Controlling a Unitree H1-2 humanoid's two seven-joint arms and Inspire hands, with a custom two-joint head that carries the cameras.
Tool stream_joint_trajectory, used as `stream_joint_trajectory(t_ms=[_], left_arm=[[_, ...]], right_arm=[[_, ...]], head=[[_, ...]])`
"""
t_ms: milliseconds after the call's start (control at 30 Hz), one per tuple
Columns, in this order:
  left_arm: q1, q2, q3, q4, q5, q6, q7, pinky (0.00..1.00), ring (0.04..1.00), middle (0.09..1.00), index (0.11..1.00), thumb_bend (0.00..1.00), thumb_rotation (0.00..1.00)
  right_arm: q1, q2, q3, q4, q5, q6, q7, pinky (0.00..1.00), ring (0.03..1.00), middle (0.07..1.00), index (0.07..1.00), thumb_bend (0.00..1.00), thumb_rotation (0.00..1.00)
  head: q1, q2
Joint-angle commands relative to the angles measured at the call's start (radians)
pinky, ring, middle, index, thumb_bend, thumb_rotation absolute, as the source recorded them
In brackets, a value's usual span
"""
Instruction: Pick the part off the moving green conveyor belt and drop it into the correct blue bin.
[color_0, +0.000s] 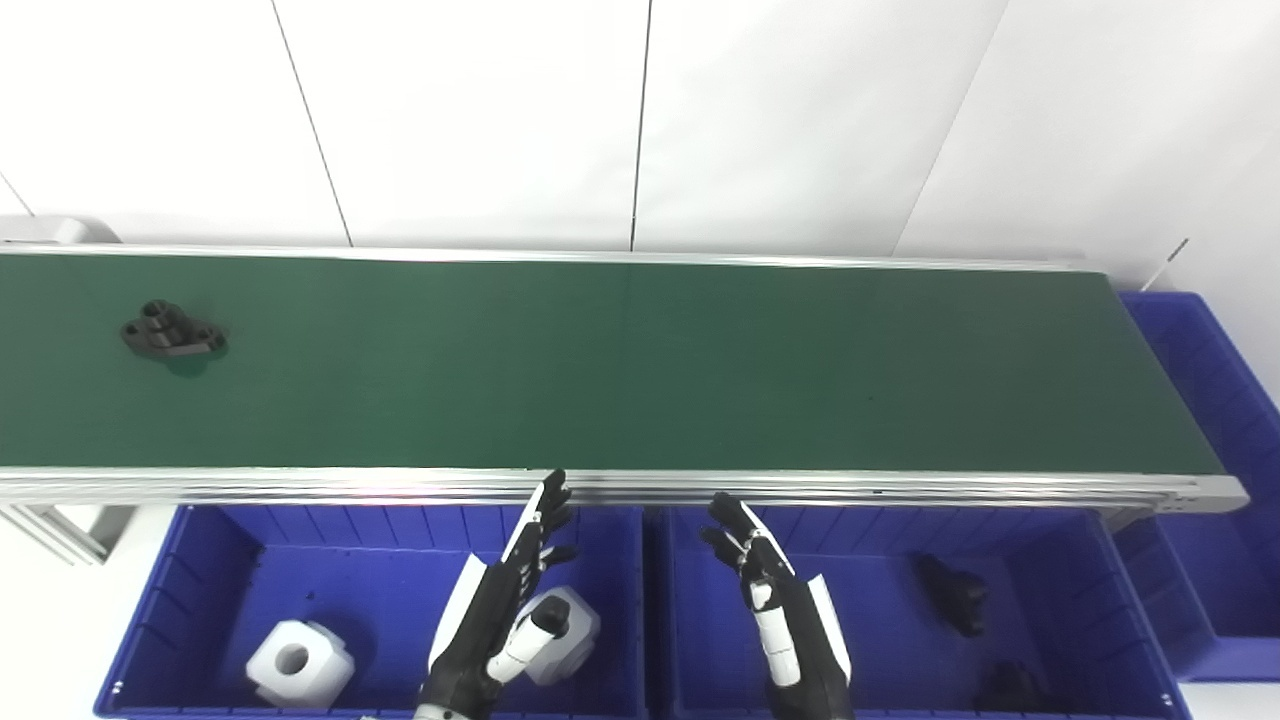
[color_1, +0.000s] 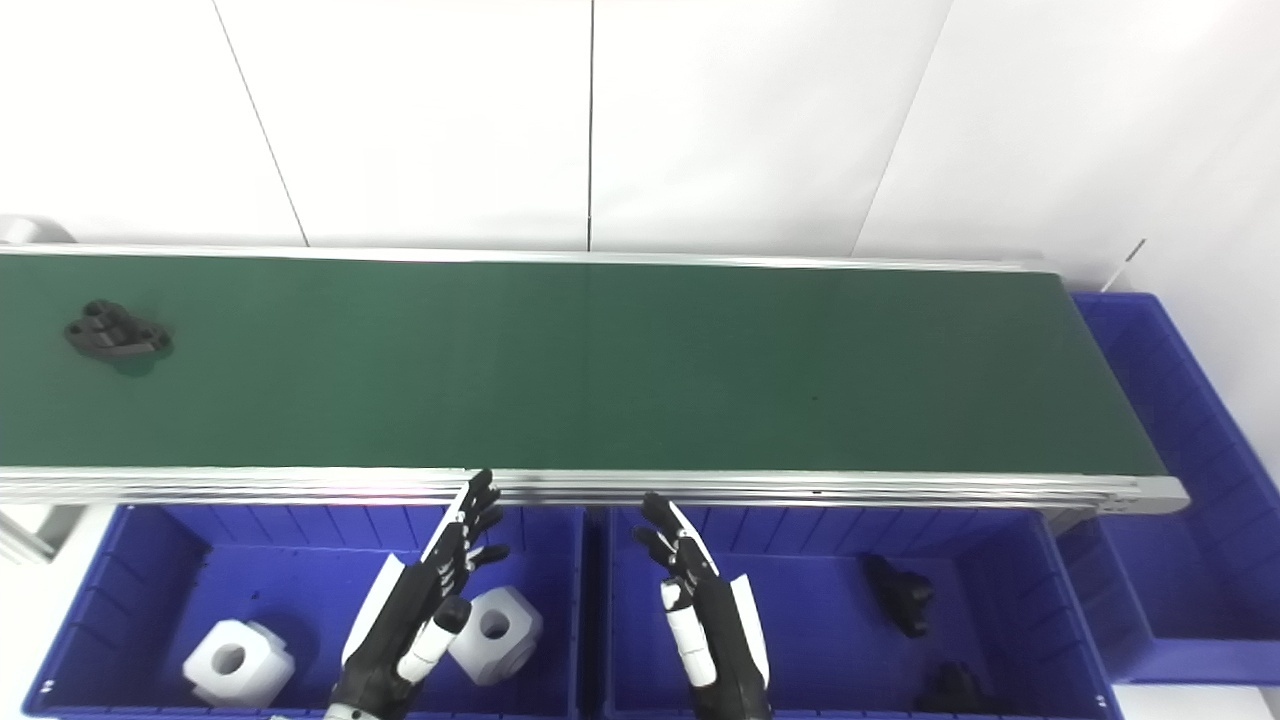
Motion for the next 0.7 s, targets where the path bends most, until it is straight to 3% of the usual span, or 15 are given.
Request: stream_joint_trajectory(t_ms=[0,667], left_arm=[[-0.008,-0.013,-0.002,-0.027,-0.002,-0.031,0.009,0.85,0.960,0.986,0.999,0.89,0.99],[-0.005,-0.018,-0.008,-0.039,-0.001,-0.025,0.008,0.88,0.972,0.991,1.000,0.89,1.00]], right_arm=[[-0.007,0.005,0.002,-0.029,0.005,-0.054,0.010,0.92,0.881,0.914,0.910,0.85,1.00],[-0.004,0.001,0.002,-0.043,0.001,-0.053,0.011,0.91,0.879,0.916,0.908,0.85,1.00]], head=[[0.001,0.002],[0.008,0.023]])
